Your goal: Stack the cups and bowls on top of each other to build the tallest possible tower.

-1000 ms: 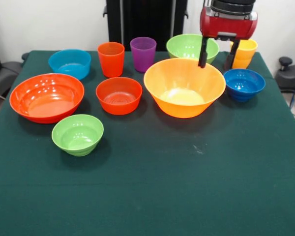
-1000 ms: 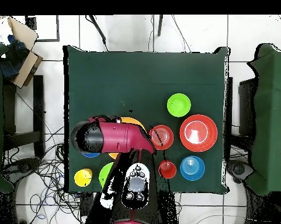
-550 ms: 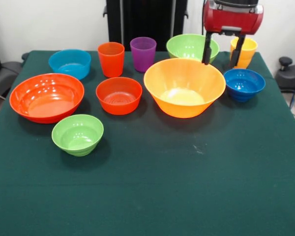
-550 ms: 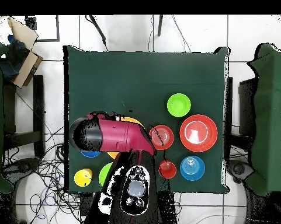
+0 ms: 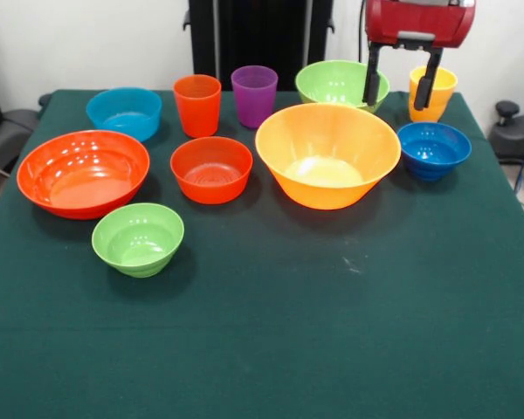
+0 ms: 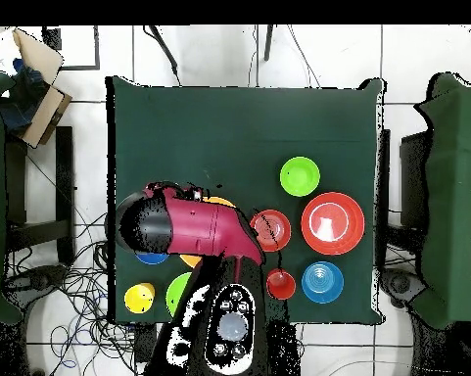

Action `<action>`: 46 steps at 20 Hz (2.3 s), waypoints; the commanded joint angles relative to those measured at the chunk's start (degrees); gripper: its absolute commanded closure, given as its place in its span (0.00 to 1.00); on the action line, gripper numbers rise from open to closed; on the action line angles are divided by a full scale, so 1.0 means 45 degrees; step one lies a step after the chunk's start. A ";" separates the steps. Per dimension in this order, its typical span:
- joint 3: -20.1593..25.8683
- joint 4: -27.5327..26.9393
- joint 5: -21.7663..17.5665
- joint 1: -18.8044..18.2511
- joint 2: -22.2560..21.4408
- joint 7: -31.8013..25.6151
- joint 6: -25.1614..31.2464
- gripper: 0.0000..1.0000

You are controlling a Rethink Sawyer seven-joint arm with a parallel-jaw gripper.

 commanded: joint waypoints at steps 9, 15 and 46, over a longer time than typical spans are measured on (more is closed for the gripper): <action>0.0874 0.0612 0.0370 -0.0579 0.0296 0.1736 0.1172 0.00; 0.0562 0.0177 0.0506 -0.0364 0.0419 0.2054 0.1542 0.00; 0.1336 0.0249 0.0062 -0.1526 0.0012 0.0541 0.2038 0.00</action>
